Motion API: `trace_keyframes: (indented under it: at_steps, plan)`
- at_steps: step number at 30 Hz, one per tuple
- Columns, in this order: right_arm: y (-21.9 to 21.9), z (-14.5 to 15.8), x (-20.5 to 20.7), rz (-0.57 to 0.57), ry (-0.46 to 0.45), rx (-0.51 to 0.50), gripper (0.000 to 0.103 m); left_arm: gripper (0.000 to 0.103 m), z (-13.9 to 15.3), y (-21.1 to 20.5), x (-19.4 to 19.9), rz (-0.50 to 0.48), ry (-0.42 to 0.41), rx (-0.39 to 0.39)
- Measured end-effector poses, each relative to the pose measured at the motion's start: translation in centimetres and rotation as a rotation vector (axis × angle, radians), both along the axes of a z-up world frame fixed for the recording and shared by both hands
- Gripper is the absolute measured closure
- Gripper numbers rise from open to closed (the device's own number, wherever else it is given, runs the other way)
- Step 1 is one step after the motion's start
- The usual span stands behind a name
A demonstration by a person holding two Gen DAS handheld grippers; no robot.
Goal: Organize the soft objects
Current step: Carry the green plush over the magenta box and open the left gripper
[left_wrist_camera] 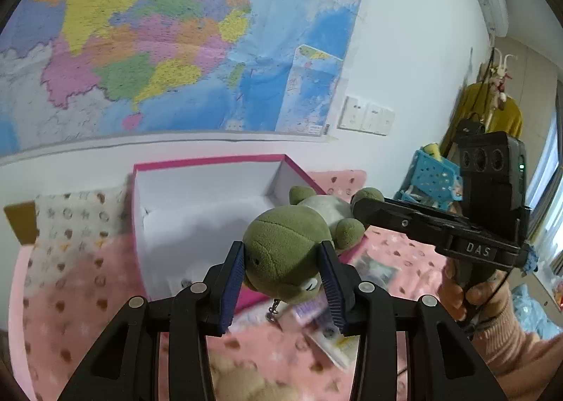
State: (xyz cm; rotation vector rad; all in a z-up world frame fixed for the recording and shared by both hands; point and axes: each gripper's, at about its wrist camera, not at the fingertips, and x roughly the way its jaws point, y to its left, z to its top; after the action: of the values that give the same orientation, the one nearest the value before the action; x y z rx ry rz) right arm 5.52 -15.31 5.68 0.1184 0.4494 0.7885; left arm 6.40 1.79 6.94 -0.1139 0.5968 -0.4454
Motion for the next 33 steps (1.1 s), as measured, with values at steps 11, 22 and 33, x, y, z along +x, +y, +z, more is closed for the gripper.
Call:
trace_keyframes:
  at_steps: [11,22,33]
  plan:
    - [-0.8,-3.3,7.7,-0.093,0.156,-0.019,0.076,0.061,-3.8,-0.8,7.7,0.010,0.145,0.035]
    - [-0.5,-5.0,8.5,-0.137,0.188,-0.095,0.070,0.059,-5.7,0.7,8.4,0.101,0.188,0.020]
    - [-4.2,-3.2,2.6,-0.141,0.094,-0.081,0.054,0.042,-2.8,1.6,1.5,0.092,0.031,-0.034]
